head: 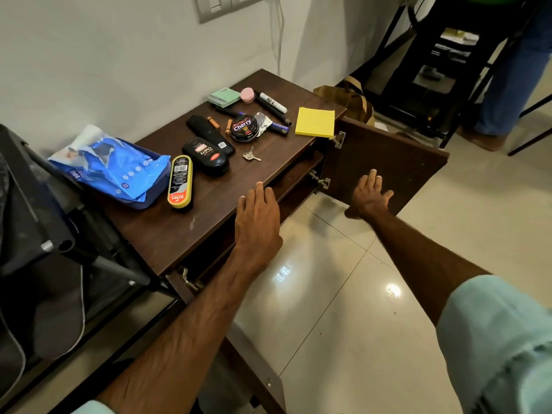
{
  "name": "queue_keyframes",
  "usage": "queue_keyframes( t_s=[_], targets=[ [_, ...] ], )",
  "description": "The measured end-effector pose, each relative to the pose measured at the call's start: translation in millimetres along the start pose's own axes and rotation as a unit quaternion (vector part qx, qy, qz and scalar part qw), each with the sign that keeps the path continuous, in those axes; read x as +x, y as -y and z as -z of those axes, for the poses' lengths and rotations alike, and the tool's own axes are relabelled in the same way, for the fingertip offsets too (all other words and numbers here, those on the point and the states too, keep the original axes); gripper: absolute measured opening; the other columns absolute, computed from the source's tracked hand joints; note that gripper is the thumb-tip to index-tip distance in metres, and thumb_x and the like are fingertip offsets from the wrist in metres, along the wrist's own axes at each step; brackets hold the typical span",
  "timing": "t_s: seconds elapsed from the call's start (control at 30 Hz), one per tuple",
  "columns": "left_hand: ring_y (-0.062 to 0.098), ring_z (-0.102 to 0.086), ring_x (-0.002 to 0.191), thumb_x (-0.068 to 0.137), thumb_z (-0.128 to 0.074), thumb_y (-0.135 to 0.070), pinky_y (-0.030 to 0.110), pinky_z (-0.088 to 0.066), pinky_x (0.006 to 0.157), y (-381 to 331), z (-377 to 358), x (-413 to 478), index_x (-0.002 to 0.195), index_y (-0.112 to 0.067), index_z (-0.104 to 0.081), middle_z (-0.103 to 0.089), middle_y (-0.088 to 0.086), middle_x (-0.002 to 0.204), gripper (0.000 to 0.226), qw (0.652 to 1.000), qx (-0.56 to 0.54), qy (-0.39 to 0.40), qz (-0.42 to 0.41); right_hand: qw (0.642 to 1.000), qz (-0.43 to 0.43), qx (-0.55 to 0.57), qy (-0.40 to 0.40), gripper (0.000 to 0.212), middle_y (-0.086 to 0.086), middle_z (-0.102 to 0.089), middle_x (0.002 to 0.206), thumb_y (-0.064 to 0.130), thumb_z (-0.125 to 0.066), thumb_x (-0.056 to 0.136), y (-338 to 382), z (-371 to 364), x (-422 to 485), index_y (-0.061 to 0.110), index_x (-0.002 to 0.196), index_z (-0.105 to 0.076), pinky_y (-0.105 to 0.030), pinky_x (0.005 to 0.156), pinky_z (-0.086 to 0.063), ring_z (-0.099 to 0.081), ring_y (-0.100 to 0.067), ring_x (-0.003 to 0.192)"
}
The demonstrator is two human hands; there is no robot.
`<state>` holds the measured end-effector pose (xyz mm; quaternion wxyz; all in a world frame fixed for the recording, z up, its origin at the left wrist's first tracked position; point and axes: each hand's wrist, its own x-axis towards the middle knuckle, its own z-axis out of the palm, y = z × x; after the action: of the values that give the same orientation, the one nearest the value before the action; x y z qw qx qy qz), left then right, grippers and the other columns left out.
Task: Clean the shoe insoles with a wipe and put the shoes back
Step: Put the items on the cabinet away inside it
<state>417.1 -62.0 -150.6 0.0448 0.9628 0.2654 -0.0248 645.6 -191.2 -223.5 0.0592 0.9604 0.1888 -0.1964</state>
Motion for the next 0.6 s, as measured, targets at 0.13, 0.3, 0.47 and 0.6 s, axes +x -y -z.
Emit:
queue_keyframes(
  t_s=[0.13,0.3,0.47,0.6],
  targets=[
    [0.031,-0.025,0.149,0.083,-0.078,-0.02,0.042,-0.022,0.123,0,6,3,0.153,-0.004,-0.024,-0.019,0.017,0.164,0.09,1.0,-0.009,0.012,-0.004,0.993,0.083,0.077,-0.039,0.107,-0.022,0.008,0.169,0.026,-0.08,0.086,29,-4,-7,-0.001,0.16,-0.007,-0.06,0.123,-0.024,-0.004,-0.039,0.157],
    [0.029,-0.034,0.143,0.082,-0.078,-0.016,0.04,-0.033,0.118,7,14,5,0.15,-0.005,-0.029,-0.031,0.013,0.159,0.084,0.998,-0.063,0.027,-0.007,0.944,0.147,0.276,-0.108,0.059,-0.018,-0.051,0.142,0.015,-0.072,0.085,67,6,-11,0.004,0.137,-0.046,-0.049,0.103,-0.053,-0.055,-0.035,0.126],
    [0.026,-0.046,0.132,0.088,-0.073,-0.016,0.038,-0.043,0.107,16,23,5,0.142,-0.009,-0.043,-0.049,0.008,0.143,0.062,0.991,-0.133,0.014,-0.001,0.898,0.168,0.368,-0.173,0.031,-0.003,-0.07,0.112,0.013,-0.068,0.093,95,29,-25,0.009,0.124,-0.067,-0.039,0.091,-0.061,-0.067,-0.015,0.1],
    [0.024,-0.051,0.124,0.091,-0.07,-0.019,0.037,-0.048,0.099,26,39,4,0.127,-0.015,-0.06,-0.058,0.005,0.131,0.038,0.987,-0.15,-0.042,0.036,0.869,0.228,0.384,-0.215,0.013,0.011,-0.068,0.093,0.015,-0.067,0.096,122,41,-59,0.016,0.107,-0.075,-0.016,0.077,-0.055,-0.062,0.003,0.082]
  ],
)
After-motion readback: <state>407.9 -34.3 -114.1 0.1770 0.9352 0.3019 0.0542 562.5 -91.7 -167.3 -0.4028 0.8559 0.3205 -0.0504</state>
